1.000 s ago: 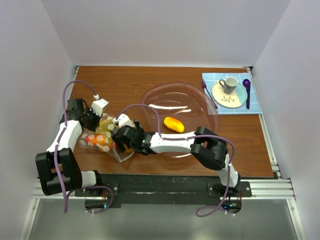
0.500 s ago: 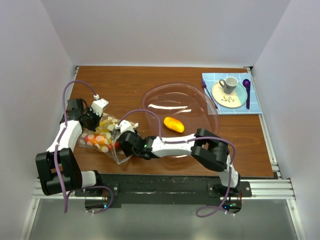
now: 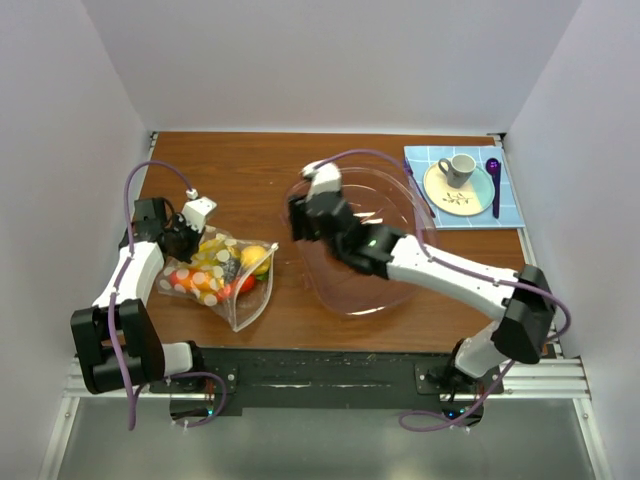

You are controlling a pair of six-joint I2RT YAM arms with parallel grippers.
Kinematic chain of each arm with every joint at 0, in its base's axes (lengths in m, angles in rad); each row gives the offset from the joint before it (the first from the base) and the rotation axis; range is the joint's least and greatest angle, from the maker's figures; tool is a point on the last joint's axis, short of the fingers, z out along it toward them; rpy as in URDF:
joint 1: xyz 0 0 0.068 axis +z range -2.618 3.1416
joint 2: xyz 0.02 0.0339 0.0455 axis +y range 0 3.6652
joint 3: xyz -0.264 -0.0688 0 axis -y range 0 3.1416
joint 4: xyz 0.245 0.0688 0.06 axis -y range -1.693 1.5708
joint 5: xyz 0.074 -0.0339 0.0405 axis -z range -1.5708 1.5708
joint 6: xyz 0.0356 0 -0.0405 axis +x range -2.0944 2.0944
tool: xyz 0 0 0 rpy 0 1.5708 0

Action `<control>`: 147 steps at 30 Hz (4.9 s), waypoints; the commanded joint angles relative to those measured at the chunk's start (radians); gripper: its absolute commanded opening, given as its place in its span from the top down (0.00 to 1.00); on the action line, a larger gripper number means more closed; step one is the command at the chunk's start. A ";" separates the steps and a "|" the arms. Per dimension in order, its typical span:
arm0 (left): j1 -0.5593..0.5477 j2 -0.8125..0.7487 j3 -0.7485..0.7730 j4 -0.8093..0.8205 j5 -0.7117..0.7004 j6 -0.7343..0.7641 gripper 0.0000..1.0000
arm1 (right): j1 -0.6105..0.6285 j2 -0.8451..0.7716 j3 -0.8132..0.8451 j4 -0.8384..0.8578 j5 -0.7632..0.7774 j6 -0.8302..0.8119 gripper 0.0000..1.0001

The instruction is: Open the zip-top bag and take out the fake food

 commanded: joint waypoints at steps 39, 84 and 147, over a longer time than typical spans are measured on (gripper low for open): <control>-0.002 0.004 0.012 0.035 0.010 -0.010 1.00 | 0.301 0.443 0.113 0.178 -0.069 -0.214 0.18; -0.023 0.047 0.020 0.089 -0.091 -0.056 1.00 | 0.258 0.250 0.029 0.046 -0.246 -0.079 0.91; -0.025 -0.002 0.024 0.035 -0.056 -0.042 1.00 | 0.252 0.421 0.107 0.117 -0.166 -0.171 0.01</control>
